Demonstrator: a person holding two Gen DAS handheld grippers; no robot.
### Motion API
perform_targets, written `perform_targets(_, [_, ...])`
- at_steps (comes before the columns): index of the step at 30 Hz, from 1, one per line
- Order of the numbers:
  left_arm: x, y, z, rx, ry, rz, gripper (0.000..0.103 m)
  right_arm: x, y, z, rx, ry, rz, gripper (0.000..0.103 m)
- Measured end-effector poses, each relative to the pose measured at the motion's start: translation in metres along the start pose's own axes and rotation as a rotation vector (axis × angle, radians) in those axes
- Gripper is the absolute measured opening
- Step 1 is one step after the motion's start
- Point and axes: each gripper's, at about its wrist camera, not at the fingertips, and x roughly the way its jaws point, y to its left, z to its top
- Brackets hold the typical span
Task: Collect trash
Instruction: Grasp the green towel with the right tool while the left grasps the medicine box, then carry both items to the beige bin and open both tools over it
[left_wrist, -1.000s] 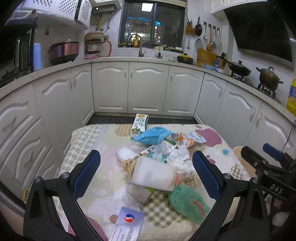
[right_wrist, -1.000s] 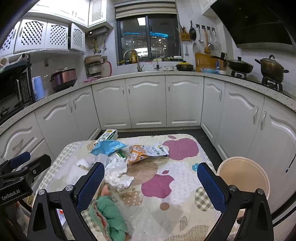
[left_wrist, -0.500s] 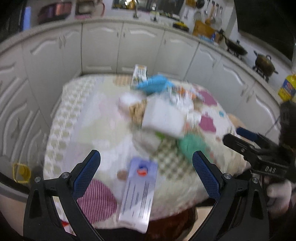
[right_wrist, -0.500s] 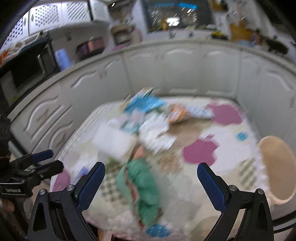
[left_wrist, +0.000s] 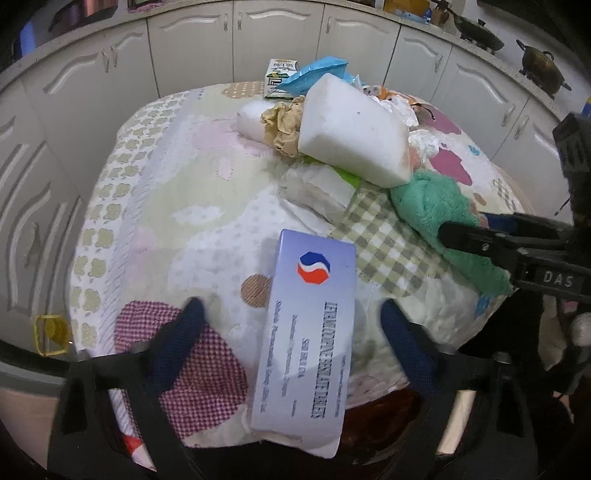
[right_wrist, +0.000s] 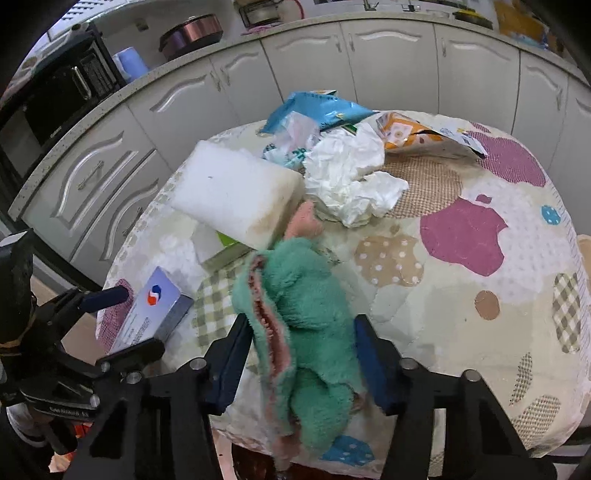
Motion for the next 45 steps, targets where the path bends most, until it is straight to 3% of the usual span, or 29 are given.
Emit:
perform_targets(1, [0.003, 0.001, 0.002, -0.004, 0.020, -0.011, 0.062, -0.001, -0.001, 0.000, 0.007, -0.003, 0.005, 0.048])
perform_targets(3, [0.007, 0.001, 0.003, 0.007, 0.030, -0.002, 0.048, -0.003, -0.004, -0.001, 0.017, -0.014, 0.016, 0.040])
perform_targets(4, [0.006, 0.000, 0.004, 0.019, 0.025, 0.006, 0.047, -0.005, -0.005, -0.002, 0.014, -0.016, 0.021, 0.039])
perform_targets(13, [-0.014, -0.017, 0.013, 0.043, 0.008, -0.087, 0.046, -0.032, -0.016, -0.006, 0.011, -0.039, 0.027, 0.035])
perform_targets(30, [-0.021, -0.103, 0.067, 0.105, -0.049, -0.254, 0.046, -0.082, -0.079, -0.008, 0.120, -0.142, -0.104, 0.035])
perform_targets(38, [-0.003, -0.175, 0.108, 0.174, -0.050, -0.311, 0.046, -0.120, -0.148, -0.016, 0.237, -0.191, -0.221, 0.035])
perform_targets(45, [0.037, -0.251, 0.144, 0.214, 0.009, -0.370, 0.046, -0.147, -0.230, -0.033, 0.387, -0.209, -0.347, 0.035])
